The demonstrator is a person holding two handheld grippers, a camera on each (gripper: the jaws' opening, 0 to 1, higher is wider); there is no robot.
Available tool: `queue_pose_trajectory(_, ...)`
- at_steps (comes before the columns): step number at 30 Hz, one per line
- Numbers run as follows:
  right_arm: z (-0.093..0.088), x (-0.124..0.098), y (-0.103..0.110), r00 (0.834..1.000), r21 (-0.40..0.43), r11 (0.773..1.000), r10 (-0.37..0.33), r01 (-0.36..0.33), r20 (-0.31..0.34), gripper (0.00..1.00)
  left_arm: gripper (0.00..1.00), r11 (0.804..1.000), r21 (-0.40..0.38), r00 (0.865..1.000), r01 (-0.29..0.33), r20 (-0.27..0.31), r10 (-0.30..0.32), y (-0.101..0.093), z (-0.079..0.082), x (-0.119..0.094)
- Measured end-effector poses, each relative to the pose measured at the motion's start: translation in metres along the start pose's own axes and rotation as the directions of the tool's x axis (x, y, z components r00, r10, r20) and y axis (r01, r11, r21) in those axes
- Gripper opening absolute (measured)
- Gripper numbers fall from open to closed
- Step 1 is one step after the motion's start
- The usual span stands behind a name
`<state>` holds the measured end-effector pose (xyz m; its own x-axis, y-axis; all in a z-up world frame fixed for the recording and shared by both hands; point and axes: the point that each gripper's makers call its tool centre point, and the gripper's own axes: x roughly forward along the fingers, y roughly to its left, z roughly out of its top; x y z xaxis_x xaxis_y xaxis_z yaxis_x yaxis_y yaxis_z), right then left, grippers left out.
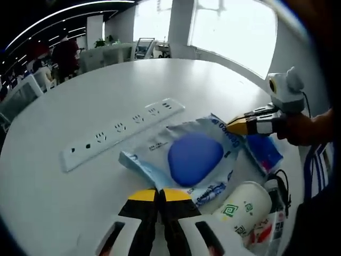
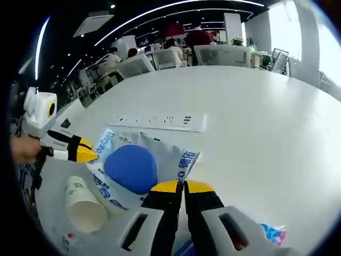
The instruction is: Arrange the tabletop items into an orderly group along one side of the table until the central work area is clear of visible clutter.
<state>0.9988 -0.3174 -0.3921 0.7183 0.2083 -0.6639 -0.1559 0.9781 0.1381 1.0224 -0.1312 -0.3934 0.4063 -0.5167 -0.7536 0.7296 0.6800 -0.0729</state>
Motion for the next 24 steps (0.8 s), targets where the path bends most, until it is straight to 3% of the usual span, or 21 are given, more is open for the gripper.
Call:
queue_pose_trajectory(10, 0.0, 0.0, -0.002, 1.0, 0.02, 1.0, -0.016, 0.015, 0.001, 0.0, 0.05, 1.0, 0.007, 1.0, -0.016, -0.005, 0.016, 0.002, -0.001, -0.001)
queue_pose_trajectory(24, 0.007, -0.016, 0.0, 0.999, 0.036, 0.999, -0.013, 0.012, 0.032, 0.08, 0.15, 0.999, -0.017, 0.998, -0.037, 0.054, 0.038, 0.003, 0.012, -0.018)
